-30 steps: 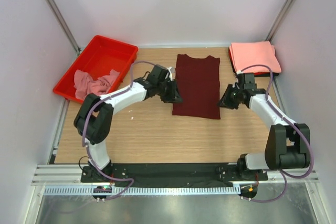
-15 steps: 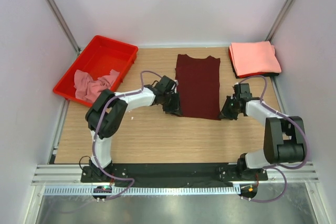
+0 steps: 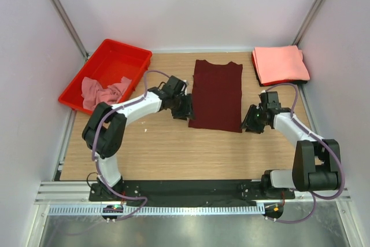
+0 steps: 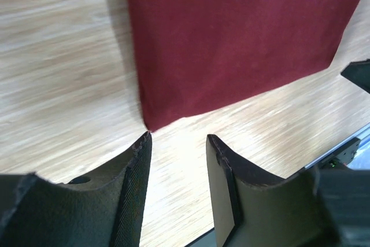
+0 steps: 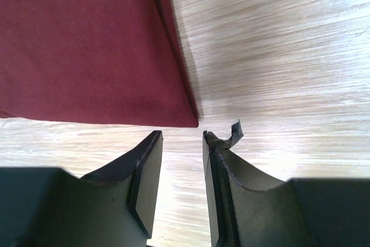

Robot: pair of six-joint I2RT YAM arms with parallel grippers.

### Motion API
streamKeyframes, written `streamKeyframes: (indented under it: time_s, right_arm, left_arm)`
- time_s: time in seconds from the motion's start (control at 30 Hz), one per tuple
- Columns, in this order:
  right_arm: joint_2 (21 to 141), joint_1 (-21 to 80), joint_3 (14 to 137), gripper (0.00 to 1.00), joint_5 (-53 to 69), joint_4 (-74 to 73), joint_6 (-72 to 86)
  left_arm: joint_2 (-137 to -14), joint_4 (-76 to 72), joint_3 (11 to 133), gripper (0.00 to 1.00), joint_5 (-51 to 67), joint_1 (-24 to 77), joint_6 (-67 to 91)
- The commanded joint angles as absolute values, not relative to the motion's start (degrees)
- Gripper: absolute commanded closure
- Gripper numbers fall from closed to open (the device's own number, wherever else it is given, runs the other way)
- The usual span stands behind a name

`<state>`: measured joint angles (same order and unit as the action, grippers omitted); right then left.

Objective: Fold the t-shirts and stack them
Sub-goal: Fold the tshirt

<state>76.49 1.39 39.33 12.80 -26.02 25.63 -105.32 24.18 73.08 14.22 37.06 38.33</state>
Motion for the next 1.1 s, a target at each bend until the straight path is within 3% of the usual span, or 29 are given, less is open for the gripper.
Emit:
streamKeyframes:
  time_s: [0.0, 0.27, 0.53, 0.63, 0.67, 0.8, 1.0, 1.07]
  right_arm:
    - [75.8, 1.2, 43.3, 0.59, 12.8, -28.3, 24.9]
    - [72.0, 1.2, 45.4, 0.57, 13.4, -30.5, 25.8]
    - [76.9, 1.1, 50.8, 0.54, 12.5, -29.2, 26.0]
    - [81.2, 1.1, 53.3, 0.5, 12.8, -26.4, 25.6]
    - [82.5, 1.0, 53.9, 0.45, 13.0, -25.7, 24.4]
    - [88.9, -0.9, 56.0, 0.42, 14.1, -21.4, 22.9]
    - [98.3, -3.4, 59.5, 0.45, 21.5, -15.6, 22.1]
    - [99.5, -3.4, 60.4, 0.47, 22.9, -15.6, 21.5]
  left_arm:
    - [-105.2, 24.3, 73.1, 0.55, 17.4, 34.9, 36.6]
    - [-108.3, 18.7, 70.4, 0.54, 25.0, 32.9, 35.4]
    - [-110.4, 17.1, 68.8, 0.55, 24.1, 33.0, 36.0]
    - [-111.1, 16.6, 68.0, 0.57, 23.7, 33.0, 36.5]
    - [-111.4, 16.4, 67.9, 0.58, 23.6, 33.0, 36.5]
    - [-112.1, 15.0, 67.0, 0.65, 24.2, 33.0, 36.6]
    - [-112.5, 13.9, 66.6, 0.98, 25.1, 33.0, 37.4]
    - [-111.1, 13.9, 65.7, 1.0, 25.1, 33.0, 37.9]
